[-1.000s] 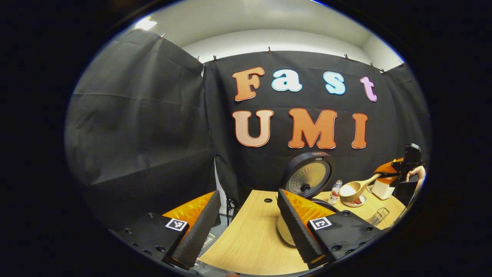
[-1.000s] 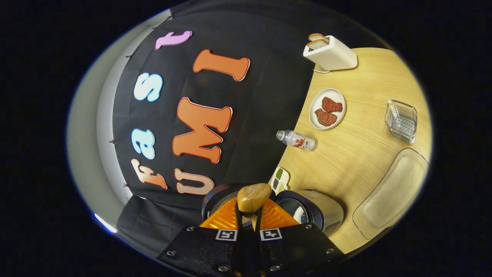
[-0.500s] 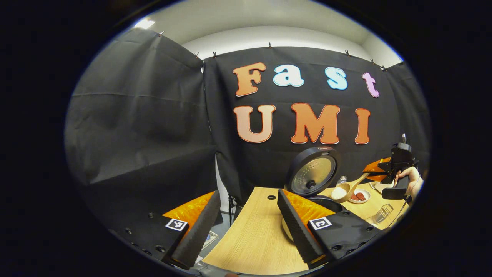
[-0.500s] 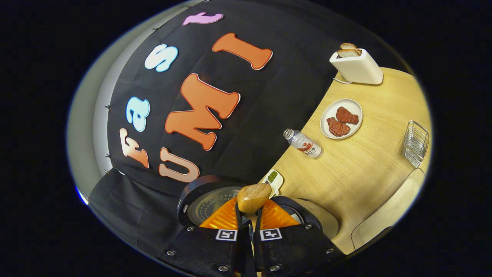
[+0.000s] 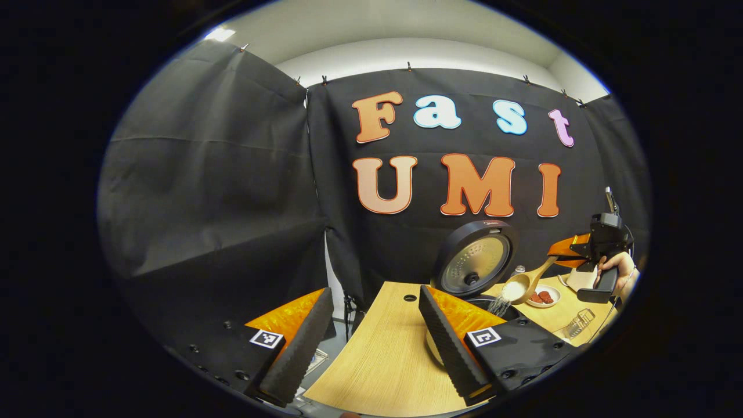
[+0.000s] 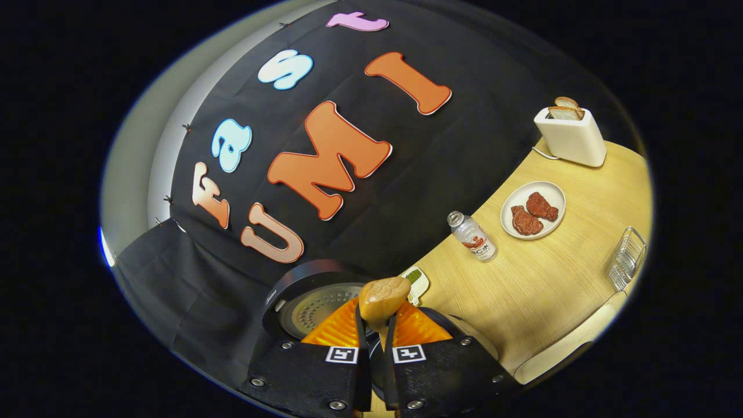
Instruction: Close the left gripper, press the button to open the rice cooker; take a wooden spoon from the chopstick holder with the right hand, scoop a spoonful of rice and pour it into the rice cooker, then put the wooden spoon back into the chopstick holder.
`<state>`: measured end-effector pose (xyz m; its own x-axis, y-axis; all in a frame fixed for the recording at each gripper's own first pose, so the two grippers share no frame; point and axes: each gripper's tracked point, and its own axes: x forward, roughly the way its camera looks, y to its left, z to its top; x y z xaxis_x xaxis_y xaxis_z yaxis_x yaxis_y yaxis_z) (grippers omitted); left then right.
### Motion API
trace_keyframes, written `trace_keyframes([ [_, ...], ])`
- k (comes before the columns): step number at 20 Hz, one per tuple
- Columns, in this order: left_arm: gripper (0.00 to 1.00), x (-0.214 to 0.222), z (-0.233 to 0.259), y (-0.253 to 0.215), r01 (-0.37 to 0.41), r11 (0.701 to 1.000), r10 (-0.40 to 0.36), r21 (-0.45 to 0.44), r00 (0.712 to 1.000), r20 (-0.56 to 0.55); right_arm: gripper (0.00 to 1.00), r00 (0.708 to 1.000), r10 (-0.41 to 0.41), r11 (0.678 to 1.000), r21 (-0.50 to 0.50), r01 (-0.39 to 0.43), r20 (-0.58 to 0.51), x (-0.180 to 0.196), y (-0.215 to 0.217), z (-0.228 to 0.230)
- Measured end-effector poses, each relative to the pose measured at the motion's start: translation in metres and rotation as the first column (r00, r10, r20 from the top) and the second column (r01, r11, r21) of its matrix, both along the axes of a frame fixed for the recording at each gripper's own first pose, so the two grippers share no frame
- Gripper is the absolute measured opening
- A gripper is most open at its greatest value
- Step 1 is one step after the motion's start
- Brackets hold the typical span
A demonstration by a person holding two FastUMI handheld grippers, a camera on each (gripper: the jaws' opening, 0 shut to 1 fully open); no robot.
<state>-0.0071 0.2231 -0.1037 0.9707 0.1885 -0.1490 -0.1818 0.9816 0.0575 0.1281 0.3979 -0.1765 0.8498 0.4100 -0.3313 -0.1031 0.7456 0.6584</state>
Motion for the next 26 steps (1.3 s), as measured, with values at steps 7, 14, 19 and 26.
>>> trace_keyframes([
  [7, 0.99, 0.000, 0.000, 0.001, -0.001, 1.000, 0.001, 0.000, 1.000, -0.001, 0.07, 0.998, 0.032, 0.999, -0.040, -0.030, 0.047, -0.001, 0.007, 0.010],
  [14, 0.99, 0.002, 0.008, -0.005, 0.012, 1.000, -0.012, 0.006, 1.000, 0.008, 0.07, 0.995, 0.055, 0.996, -0.077, -0.049, 0.081, -0.001, 0.009, 0.018],
  [19, 0.99, 0.003, 0.007, -0.007, 0.023, 1.000, -0.023, 0.006, 1.000, 0.008, 0.07, 0.993, 0.066, 0.992, -0.110, -0.055, 0.101, -0.002, 0.010, 0.022],
  [26, 0.99, 0.005, 0.008, -0.007, 0.027, 1.000, -0.027, 0.004, 1.000, 0.007, 0.07, 0.986, 0.095, 0.985, -0.154, -0.073, 0.136, -0.002, 0.017, 0.032],
])
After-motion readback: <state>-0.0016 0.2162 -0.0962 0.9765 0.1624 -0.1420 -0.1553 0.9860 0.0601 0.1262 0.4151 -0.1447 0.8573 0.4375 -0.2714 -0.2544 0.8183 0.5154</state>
